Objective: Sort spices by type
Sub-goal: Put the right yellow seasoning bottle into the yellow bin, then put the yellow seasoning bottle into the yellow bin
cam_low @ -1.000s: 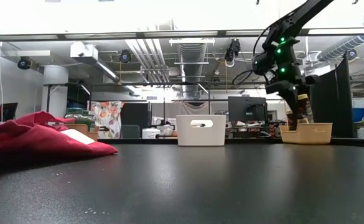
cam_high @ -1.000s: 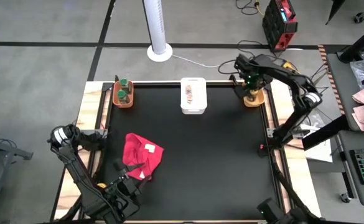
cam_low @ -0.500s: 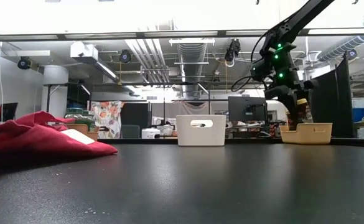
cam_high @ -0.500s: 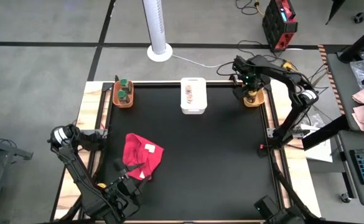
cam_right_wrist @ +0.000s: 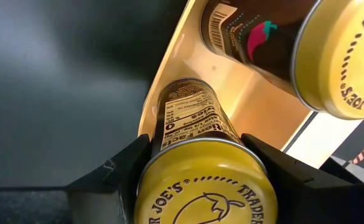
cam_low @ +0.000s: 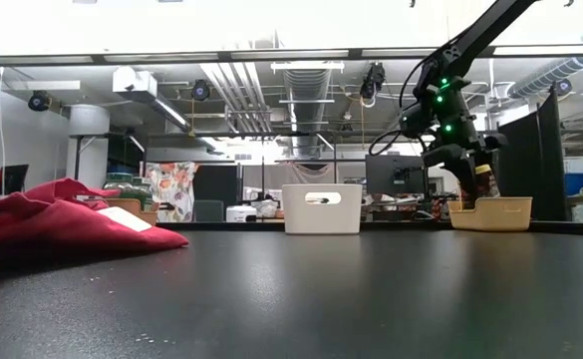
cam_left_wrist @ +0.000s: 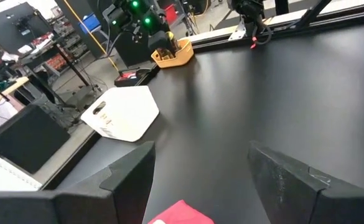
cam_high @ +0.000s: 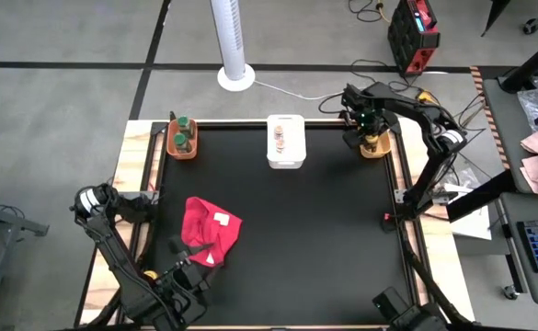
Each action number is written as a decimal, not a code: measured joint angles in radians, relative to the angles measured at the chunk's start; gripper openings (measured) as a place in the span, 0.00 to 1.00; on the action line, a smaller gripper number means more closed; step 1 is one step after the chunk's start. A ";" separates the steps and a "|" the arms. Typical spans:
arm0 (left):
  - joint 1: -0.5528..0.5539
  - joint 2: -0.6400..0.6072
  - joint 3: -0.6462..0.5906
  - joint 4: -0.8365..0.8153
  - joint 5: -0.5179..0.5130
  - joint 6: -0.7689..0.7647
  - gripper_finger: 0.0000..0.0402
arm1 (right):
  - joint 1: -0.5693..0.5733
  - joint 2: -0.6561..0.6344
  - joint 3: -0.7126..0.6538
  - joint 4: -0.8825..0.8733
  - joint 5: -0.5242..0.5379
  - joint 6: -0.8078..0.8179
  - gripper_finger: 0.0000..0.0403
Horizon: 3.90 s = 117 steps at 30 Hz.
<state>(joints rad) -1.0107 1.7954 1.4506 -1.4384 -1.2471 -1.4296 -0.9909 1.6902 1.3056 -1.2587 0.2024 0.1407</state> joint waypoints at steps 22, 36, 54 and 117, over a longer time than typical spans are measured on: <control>0.000 0.000 0.000 0.045 0.008 0.000 0.59 | 0.000 -0.007 0.005 -0.001 0.000 -0.025 0.64; 0.000 0.000 0.000 0.045 0.009 0.000 0.59 | 0.000 -0.007 0.064 -0.051 0.000 -0.008 0.78; 0.000 0.000 0.000 0.045 0.009 0.004 0.59 | 0.000 -0.019 0.180 -0.153 0.001 -0.001 0.78; 0.073 0.001 -0.221 1.151 0.166 0.896 0.59 | 1.176 -0.280 -0.227 1.064 0.220 0.129 0.38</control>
<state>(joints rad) -0.9380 1.7966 1.2293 -0.2874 -1.0812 -0.5333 0.1851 1.4101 1.0783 -0.1948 0.4222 0.2694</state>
